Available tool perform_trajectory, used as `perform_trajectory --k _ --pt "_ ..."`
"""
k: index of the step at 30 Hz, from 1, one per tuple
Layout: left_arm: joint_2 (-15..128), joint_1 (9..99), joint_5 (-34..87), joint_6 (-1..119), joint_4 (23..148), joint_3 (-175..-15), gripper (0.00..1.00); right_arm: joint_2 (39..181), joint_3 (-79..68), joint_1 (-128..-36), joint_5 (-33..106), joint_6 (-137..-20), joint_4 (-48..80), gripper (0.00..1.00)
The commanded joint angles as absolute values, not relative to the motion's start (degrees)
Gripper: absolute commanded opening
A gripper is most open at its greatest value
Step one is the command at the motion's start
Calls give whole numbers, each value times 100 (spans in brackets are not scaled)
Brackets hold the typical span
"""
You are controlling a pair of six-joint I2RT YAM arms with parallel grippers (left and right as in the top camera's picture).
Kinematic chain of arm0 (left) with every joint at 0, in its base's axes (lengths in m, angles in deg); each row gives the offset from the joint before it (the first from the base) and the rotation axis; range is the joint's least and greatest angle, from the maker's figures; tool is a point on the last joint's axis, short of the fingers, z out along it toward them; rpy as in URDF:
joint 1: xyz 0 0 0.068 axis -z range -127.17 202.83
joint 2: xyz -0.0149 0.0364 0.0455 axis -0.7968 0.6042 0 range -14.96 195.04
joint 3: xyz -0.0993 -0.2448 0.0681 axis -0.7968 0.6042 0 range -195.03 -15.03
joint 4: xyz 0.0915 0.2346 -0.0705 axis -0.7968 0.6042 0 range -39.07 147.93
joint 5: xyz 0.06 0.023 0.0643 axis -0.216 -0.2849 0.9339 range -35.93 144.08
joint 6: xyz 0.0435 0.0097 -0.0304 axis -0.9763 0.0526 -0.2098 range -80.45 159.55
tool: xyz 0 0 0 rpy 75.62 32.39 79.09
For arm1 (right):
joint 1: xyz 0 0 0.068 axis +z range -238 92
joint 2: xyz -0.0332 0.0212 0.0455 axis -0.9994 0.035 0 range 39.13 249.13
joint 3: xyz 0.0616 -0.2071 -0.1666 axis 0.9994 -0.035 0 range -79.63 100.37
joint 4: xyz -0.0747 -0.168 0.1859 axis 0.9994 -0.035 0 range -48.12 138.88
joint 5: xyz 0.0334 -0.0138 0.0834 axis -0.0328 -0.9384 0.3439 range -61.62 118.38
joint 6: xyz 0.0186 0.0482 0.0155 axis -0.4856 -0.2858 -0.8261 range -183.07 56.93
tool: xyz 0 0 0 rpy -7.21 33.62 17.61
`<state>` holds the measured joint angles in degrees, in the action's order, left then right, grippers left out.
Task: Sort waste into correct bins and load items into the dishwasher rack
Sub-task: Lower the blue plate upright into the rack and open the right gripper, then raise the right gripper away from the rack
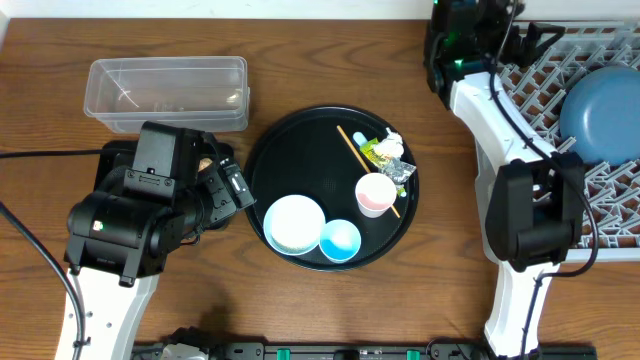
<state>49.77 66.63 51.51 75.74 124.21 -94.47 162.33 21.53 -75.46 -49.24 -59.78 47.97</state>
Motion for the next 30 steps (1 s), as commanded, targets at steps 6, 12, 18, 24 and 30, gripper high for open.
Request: perform_trajectory --k 6,12,18,24,30 --pt "4977 6639 5221 7583 12443 -9508 98 15075 2158 -7585 459 -7650 3130 99" --pt "4977 6639 5221 7583 12443 -9508 98 13947 2158 -7596 2892 -7320 2640 99" --pt "4977 6639 5218 7580 12443 -9508 98 12830 2158 -7594 4640 -7329 1313 99" --pt "4977 6639 5218 7583 12443 -9508 98 12082 2158 -7594 4714 -7327 -547 99" --pt "4977 6639 5218 7583 12443 -9508 98 11921 2158 -7975 3674 -7585 -1847 99"
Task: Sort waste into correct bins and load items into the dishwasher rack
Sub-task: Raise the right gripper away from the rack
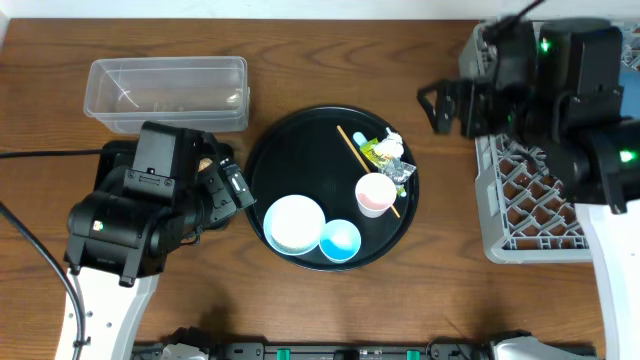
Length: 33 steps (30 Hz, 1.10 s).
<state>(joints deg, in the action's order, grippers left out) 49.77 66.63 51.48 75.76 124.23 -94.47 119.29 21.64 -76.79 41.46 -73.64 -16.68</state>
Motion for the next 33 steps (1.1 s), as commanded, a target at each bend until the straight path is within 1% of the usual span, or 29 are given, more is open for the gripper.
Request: perform_trajectory --k 1,7,12,33 --pt "4977 6639 5218 7580 12443 -9508 98 11947 2158 -8173 3678 -7687 -2018 99" --pt "4977 6639 5218 7583 12443 -9508 98 11932 2158 -9244 3698 -7936 -2592 99" --pt "4977 6639 5221 7583 12443 -9508 98 11881 2158 -9682 3672 -8019 -2662 99" --pt "4977 6639 5214 7587 12440 -9508 98 11894 2158 -9714 3674 -8019 -2662 99"
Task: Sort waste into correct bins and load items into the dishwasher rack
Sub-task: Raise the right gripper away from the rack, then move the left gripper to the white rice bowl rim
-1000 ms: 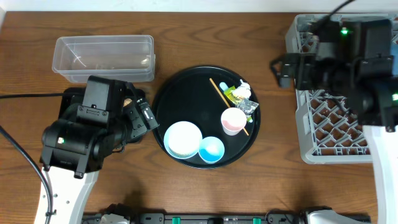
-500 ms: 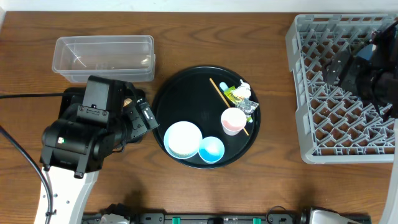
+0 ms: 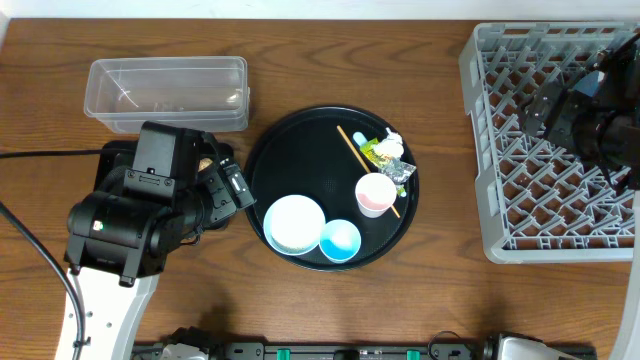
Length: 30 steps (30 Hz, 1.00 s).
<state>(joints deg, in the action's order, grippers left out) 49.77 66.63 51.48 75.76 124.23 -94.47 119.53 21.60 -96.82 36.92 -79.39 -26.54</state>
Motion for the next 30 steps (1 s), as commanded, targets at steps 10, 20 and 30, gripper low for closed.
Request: perform_trajectory --k 10,20,30 --pt "4977 6659 4805 7141 13363 -9364 98 11894 2158 -9714 3674 -8019 -2662 99" --pt "4988 7273 4314 6955 13059 -8448 98 11894 2158 -9714 3674 -8019 -2662 99" --pt "5076 8038 4311 6610 12373 -7886 98 11894 2158 -9714 3674 -8019 -2662 99"
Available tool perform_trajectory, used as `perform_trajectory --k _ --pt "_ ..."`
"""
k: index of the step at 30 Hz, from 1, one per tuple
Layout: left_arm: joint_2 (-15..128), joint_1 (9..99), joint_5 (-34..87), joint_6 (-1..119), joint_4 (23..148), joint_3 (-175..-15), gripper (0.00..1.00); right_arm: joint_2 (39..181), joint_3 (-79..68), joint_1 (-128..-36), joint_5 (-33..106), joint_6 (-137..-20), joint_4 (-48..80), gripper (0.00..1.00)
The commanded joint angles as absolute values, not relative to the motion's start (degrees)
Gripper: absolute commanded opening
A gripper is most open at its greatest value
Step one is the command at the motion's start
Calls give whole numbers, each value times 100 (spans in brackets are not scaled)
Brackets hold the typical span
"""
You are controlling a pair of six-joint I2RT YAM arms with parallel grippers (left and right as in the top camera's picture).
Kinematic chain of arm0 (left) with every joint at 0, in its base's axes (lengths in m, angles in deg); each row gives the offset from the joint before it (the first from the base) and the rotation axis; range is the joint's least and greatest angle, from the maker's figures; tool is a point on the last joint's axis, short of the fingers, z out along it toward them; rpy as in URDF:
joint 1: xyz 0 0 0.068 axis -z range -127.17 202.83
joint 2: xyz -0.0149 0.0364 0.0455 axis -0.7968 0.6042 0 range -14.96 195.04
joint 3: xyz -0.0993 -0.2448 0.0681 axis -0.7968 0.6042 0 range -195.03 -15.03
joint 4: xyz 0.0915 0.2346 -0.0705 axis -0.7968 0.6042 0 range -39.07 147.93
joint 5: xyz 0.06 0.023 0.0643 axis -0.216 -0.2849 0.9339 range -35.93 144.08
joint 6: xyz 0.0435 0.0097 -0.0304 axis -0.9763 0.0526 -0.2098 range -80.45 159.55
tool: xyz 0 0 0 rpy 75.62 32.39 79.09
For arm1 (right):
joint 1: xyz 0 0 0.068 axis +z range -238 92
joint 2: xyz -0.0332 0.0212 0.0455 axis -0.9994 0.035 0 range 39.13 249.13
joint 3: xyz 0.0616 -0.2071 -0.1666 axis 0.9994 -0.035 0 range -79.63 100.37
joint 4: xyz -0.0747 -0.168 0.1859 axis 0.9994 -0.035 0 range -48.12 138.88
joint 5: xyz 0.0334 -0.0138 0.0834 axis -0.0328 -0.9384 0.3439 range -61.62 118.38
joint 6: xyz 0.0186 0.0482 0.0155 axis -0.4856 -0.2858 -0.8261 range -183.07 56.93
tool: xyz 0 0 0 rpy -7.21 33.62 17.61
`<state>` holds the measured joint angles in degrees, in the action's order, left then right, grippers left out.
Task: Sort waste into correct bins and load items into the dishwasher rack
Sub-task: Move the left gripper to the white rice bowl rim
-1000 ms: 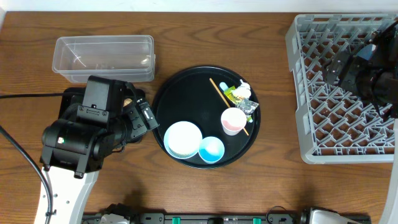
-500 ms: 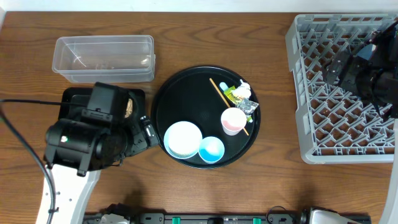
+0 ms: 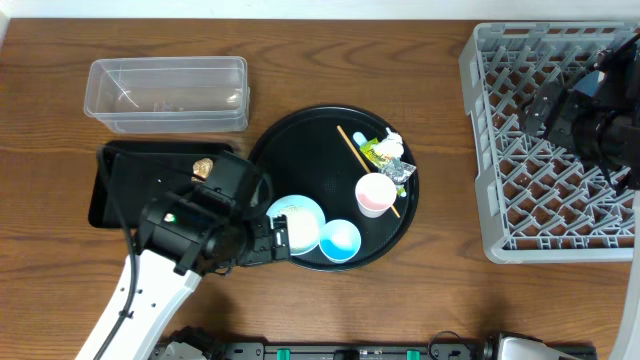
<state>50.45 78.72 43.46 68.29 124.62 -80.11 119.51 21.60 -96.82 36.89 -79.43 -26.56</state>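
A round black tray [image 3: 300,150] holds a white bowl [image 3: 300,218], a small blue bowl [image 3: 341,239], a pink cup [image 3: 375,193], a chopstick [image 3: 350,146] and crumpled wrappers [image 3: 388,156]. My left gripper [image 3: 272,237] reaches in from the left, its fingers at the white bowl's left rim, apparently open. The grey dishwasher rack [image 3: 500,160] stands at the right with nothing in it. My right gripper [image 3: 537,110] hovers over the rack's right half; its jaws are too dark to read.
A clear plastic bin [image 3: 168,93] sits at the back left. Beside the tray on the left lies a shallow black bin [image 3: 125,180] with a small brown scrap [image 3: 203,168] in it. Bare wood lies between the tray and the rack.
My left arm has swung from above the black bin over to the tray, so its gripper is now at the white bowl's left edge. The black bin is uncovered. The right arm has not moved.
First my right arm stood in front of the rack, where a blue plate showed. Then it was over the rack's left end and the rack looked empty. Then it rested at the far right. The left arm stayed over the black bin until now.
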Motion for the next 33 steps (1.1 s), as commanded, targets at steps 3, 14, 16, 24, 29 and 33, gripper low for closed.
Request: perform_trajectory --k 3,14,16,24,29,33 --pt "5106 8281 4268 6612 12207 -7762 98 11894 2158 -9714 3674 -8019 -2662 99" --pt "5683 8742 4696 7786 11667 -7401 96 11894 2158 -9714 3674 -8019 -2662 99" --pt "5889 8742 4727 7788 11658 -7401 87 11894 2158 -9714 3674 -8019 -2662 99" --pt "6630 8742 4724 7827 11590 -7401 36 11894 2158 -9714 3674 -8019 -2662 99" --pt "6855 8742 4720 7928 11380 -7401 27 11894 2158 -9714 3674 -8019 -2662 99" --pt "6997 8742 4405 7932 11105 -7401 27 11894 2158 -9714 3674 -8019 -2662 99"
